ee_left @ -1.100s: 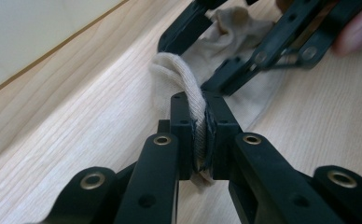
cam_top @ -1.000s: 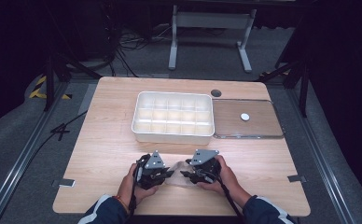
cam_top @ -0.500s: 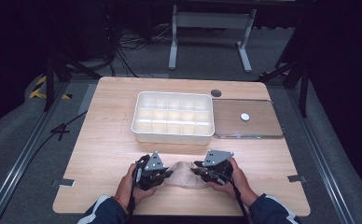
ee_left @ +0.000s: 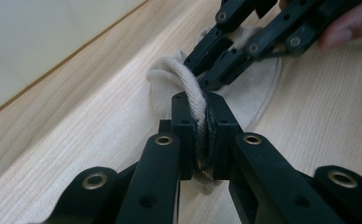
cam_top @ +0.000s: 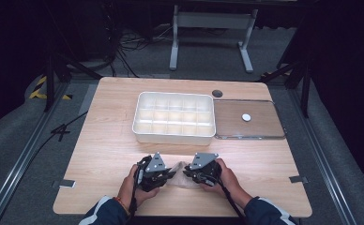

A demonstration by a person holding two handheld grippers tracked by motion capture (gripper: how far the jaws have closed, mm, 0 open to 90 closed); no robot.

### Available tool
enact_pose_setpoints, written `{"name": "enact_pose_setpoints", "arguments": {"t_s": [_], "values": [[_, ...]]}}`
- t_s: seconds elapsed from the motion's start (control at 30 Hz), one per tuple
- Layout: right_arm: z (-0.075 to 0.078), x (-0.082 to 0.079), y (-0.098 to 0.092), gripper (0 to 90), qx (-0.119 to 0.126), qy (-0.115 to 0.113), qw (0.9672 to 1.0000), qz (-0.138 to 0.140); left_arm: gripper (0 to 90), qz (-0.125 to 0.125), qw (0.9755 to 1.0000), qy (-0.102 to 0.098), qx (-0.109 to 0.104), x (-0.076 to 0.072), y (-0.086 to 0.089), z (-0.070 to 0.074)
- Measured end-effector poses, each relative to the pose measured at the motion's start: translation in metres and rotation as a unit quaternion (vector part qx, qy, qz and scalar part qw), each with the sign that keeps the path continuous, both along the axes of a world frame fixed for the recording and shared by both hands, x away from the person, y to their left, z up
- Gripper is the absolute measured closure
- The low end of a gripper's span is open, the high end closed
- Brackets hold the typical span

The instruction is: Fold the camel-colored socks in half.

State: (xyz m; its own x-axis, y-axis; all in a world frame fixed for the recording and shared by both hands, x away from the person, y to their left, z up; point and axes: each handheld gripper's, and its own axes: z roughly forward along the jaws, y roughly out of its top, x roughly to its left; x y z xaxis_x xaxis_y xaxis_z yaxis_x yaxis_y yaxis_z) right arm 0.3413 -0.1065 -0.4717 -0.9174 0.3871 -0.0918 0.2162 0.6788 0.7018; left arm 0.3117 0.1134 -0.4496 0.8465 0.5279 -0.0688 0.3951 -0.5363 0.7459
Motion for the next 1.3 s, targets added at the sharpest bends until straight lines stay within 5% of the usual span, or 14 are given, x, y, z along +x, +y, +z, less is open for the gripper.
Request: {"name": "enact_pose_setpoints", "arguments": {"t_s": [0.33, 0.6, 0.73, 0.93, 1.07, 1.3], "values": [[-0.001, 0.005, 0.012, 75.9, 0.008, -0.007, 0.9999, 0.008, 84.1, 0.005, 0.9999, 0.001, -0.012, 0.0, -0.002, -0.001], [0.018, 0.002, -0.012, 67.8, 0.029, -0.01, 0.9995, 0.006, 84.1, 0.013, 0.9998, -0.003, -0.015, 0.0, 0.003, 0.002], [0.021, 0.003, -0.029, 66.3, 0.022, 0.002, 0.9997, -0.007, 84.0, 0.017, 0.9997, -0.001, -0.02, 0.001, 0.002, 0.001], [0.005, 0.01, -0.024, 67.7, -0.005, 0.031, 0.9994, -0.011, 83.9, 0.015, 0.9998, -0.003, -0.014, 0.002, 0.0, 0.0], [0.002, 0.012, -0.022, 69.2, 0.004, 0.038, 0.9992, -0.01, 83.8, 0.013, 0.9997, 0.006, -0.022, 0.002, -0.009, -0.003], [0.013, 0.01, -0.029, 56.5, 0.006, 0.02, 0.9997, -0.012, 83.8, 0.006, 1.0, 0.0, -0.007, 0.002, -0.019, -0.004]]}}
